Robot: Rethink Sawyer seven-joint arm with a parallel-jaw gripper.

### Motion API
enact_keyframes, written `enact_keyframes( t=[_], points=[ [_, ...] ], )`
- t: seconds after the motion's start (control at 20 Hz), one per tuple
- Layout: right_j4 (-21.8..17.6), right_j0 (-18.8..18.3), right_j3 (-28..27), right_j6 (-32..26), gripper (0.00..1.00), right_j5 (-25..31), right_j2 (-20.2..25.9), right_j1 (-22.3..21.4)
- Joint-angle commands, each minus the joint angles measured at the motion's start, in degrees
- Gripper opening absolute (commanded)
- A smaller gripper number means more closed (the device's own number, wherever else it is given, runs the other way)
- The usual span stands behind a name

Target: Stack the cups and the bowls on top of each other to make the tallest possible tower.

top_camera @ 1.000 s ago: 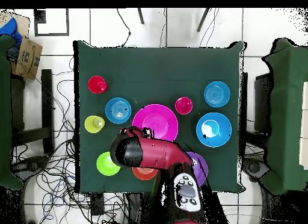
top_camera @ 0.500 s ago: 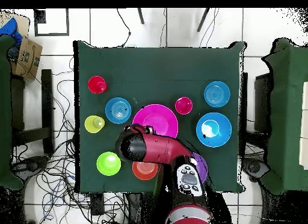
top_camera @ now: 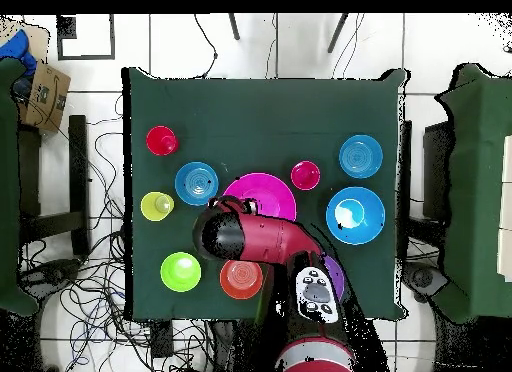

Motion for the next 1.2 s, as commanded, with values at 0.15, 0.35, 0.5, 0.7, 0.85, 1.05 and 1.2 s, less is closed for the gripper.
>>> enact_keyframes(
  t=[0.15, 0.35, 0.5, 0.7, 0.85, 1.05, 1.2],
  points=[
    [-0.89, 1.23, -1.67, 6.89, 1.0, 1.76, 2.45, -3.58],
    [0.89, 0.03, -0.24, 6.6, 1.0, 6.35, 4.96, -6.02],
    [1.78, 1.46, -0.08, 8.0, 1.0, 8.1, 3.81, -6.63],
    [2.57, 2.9, -0.65, 9.53, 1.0, 8.17, 3.04, -5.37],
    [2.94, 2.36, -1.46, 8.92, 1.0, 8.7, 3.8, -4.6],
    [2.7, 0.26, -3.46, 6.14, 1.0, 9.42, 5.38, -3.36],
    [1.69, -3.12, -5.96, 2.91, 1.0, 8.11, 8.42, -0.07]
  ],
)
